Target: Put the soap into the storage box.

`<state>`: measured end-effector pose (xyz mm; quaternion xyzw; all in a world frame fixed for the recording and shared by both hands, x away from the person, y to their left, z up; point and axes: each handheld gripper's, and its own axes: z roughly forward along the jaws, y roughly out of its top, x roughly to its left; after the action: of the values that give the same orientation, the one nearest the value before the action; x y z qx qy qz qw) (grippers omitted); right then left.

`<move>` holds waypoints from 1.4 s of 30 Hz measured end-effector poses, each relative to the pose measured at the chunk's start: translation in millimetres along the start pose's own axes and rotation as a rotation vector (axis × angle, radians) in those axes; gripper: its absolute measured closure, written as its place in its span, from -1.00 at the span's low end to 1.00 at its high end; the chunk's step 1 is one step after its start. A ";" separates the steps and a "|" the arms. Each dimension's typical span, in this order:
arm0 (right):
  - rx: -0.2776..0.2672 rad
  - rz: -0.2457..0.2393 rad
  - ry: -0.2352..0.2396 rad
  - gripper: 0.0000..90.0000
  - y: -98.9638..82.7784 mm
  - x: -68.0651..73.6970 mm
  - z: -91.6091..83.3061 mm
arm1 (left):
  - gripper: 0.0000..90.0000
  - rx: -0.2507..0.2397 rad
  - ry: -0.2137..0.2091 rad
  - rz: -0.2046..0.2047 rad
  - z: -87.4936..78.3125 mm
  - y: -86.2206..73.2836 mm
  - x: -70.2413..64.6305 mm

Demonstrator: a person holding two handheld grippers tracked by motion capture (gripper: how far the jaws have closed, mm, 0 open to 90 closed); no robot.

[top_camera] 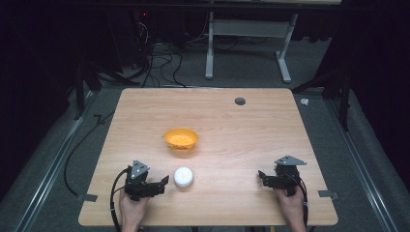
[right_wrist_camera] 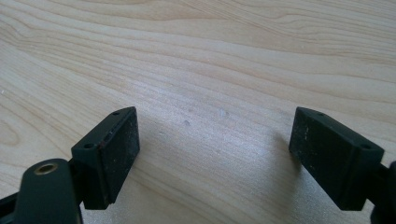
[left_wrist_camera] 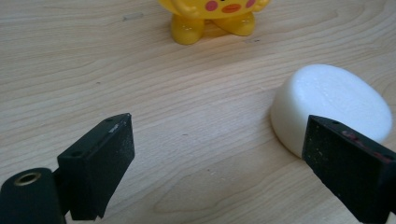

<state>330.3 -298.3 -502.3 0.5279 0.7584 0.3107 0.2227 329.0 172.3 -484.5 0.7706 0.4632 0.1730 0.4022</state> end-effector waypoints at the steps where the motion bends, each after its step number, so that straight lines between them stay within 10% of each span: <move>1: 0.000 0.000 0.000 -0.62 0.0 0.0 0.0 | -0.78 0.002 -0.009 0.003 -0.2 1.1 -2.0; 21: -0.001 -0.004 0.002 -0.62 -0.4 0.0 -0.3 | -0.78 0.005 -0.110 0.094 4.6 23.4 -41.7; 42: 0.000 -0.003 0.005 -0.62 -0.8 0.1 -0.7 | -0.76 0.099 -0.090 0.137 34.4 23.0 -60.2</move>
<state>329.3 -298.6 -502.3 0.5260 0.7597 0.3117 0.2214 333.5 99.4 -481.4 0.8264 0.3987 0.1422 0.3712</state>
